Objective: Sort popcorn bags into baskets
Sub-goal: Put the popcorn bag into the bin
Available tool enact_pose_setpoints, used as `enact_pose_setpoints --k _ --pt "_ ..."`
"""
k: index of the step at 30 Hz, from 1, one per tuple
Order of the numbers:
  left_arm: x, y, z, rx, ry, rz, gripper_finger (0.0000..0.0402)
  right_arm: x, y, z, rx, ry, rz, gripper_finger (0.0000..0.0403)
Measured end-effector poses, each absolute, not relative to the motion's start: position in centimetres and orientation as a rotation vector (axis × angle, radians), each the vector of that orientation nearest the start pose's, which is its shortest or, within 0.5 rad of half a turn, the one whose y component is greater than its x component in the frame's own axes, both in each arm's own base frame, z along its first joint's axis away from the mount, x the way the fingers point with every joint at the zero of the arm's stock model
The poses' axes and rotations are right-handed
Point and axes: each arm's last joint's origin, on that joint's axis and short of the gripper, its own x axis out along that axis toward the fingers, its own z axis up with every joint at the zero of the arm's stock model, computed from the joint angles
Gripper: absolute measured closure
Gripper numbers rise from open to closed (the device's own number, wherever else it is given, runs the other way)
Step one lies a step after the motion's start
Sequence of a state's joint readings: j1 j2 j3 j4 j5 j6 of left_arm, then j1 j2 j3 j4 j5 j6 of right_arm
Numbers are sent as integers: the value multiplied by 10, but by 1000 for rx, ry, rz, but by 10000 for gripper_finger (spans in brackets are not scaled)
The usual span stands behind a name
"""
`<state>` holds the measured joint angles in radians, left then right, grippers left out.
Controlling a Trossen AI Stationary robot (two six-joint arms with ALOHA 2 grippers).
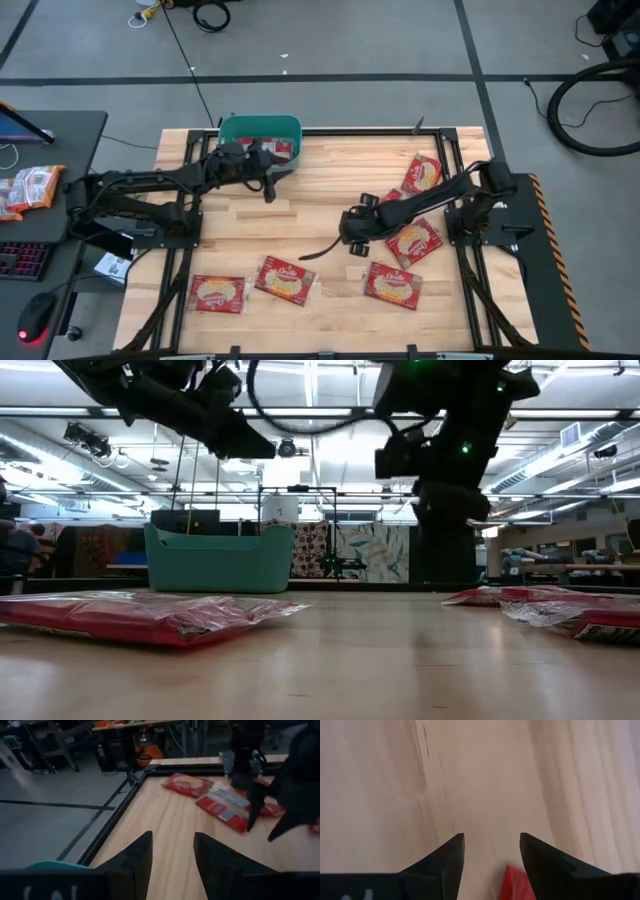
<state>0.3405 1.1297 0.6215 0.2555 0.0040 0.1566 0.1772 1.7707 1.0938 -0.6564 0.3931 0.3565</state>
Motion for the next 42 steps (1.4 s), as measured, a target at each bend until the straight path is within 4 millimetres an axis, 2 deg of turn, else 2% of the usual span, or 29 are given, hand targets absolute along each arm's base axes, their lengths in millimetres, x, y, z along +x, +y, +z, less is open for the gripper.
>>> enact_pose_setpoints --k 4,8,22,34,42 --pt "230 81 250 42 270 319 253 311 46 155 -98 1378 -410 207" --pt "230 81 250 18 266 324 253 301 44 157 -82 1467 -429 211" --pt "231 81 250 19 263 324 253 303 29 158 -46 1504 -361 256" --pt "231 81 251 20 261 324 253 309 16 158 -22 1460 -352 249" --pt "231 81 251 20 261 324 253 311 20 158 39 1430 -375 202"
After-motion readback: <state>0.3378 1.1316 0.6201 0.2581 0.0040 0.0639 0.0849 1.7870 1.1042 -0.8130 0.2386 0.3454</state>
